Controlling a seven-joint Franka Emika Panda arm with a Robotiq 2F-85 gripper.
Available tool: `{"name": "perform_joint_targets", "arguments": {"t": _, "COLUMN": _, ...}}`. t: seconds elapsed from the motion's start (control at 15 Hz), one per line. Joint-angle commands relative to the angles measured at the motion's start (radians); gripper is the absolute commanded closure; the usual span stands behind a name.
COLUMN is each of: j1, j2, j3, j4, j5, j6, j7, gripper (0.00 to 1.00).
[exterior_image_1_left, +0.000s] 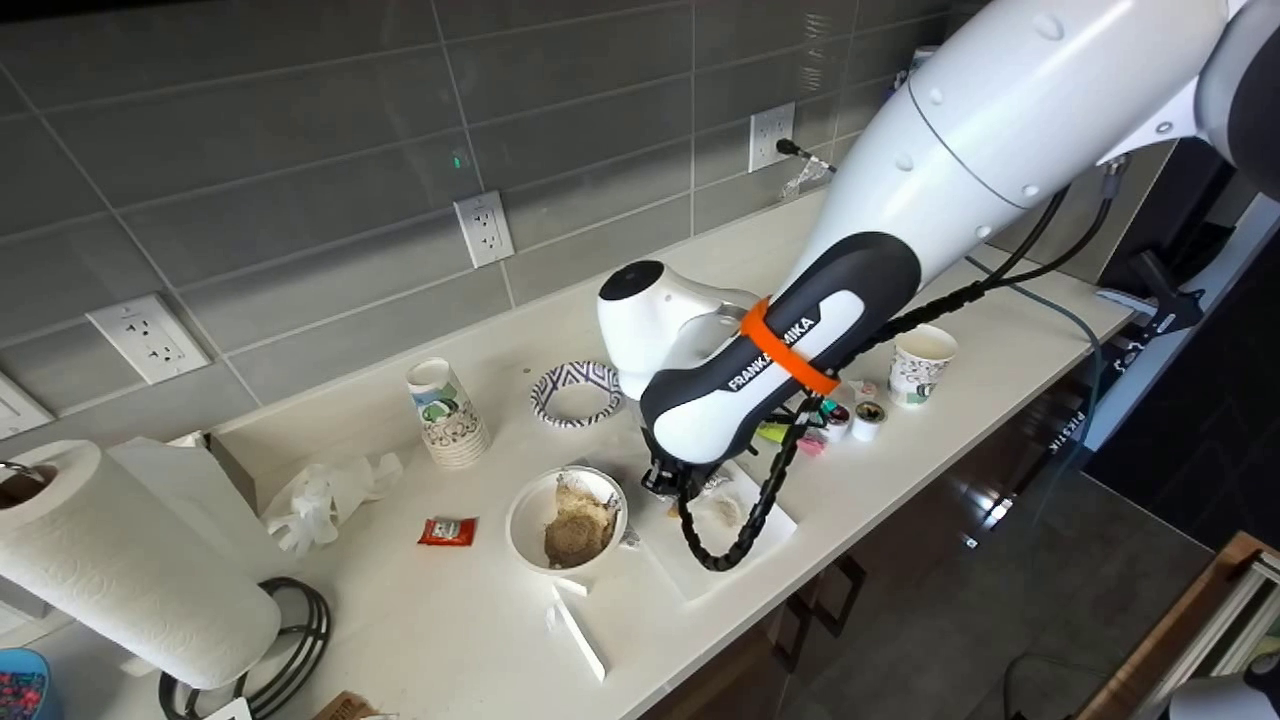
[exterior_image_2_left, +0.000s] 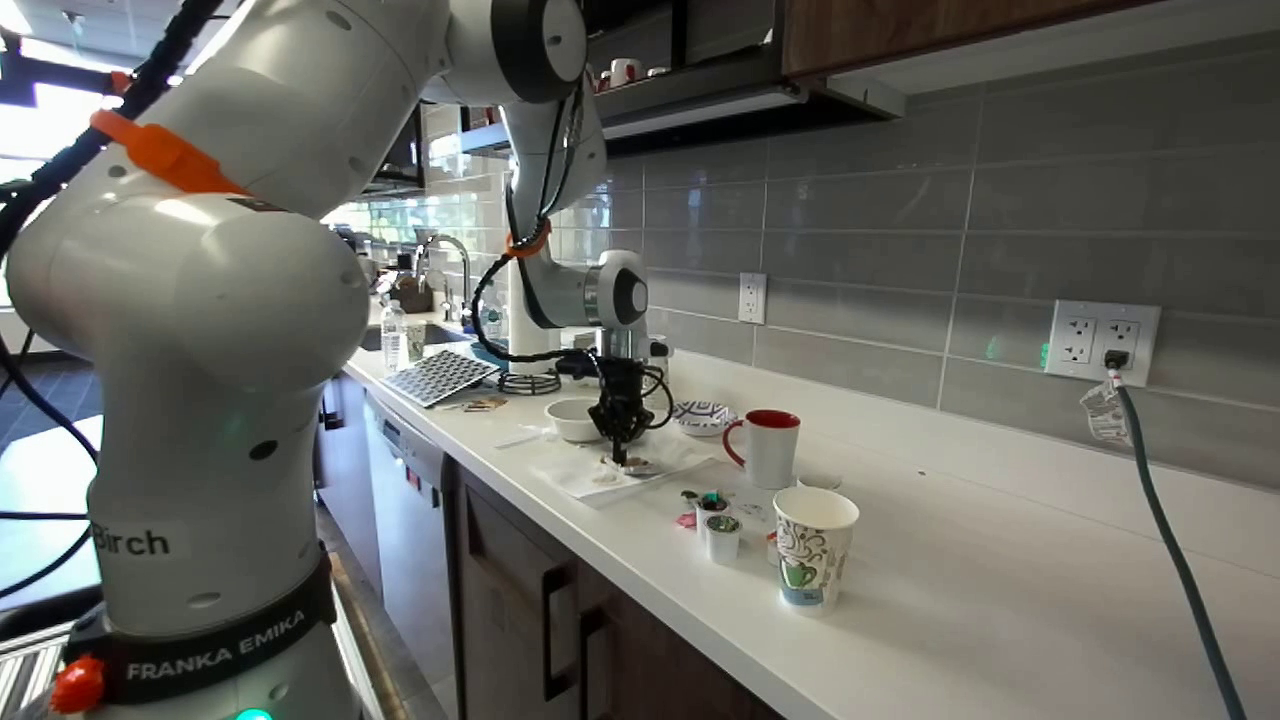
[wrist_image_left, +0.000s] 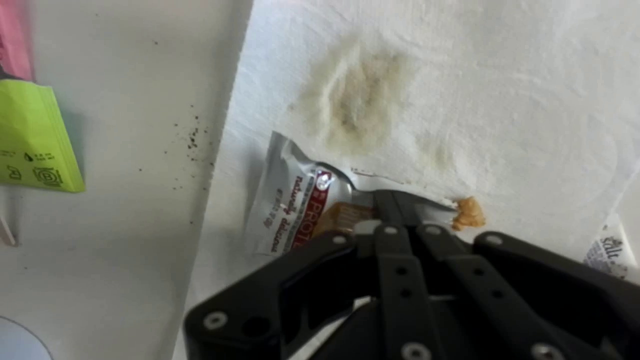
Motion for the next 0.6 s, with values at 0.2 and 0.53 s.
{"name": "perform_joint_targets", "arguments": {"t": 0.2, "j1": -0.031, "j2": 0.043, "j3": 0.018, "j4": -0.002, "j5": 0.052, "j6": 0.031, "j7": -0.024, "gripper": 1.0}}
{"name": "perform_joint_targets", "arguments": {"t": 0.53, "j1": -0.038, "j2": 0.079, "j3": 0.007, "j4": 0.018, "j5": 0.067, "j6": 0.032, "j7": -0.022, "gripper": 1.0}}
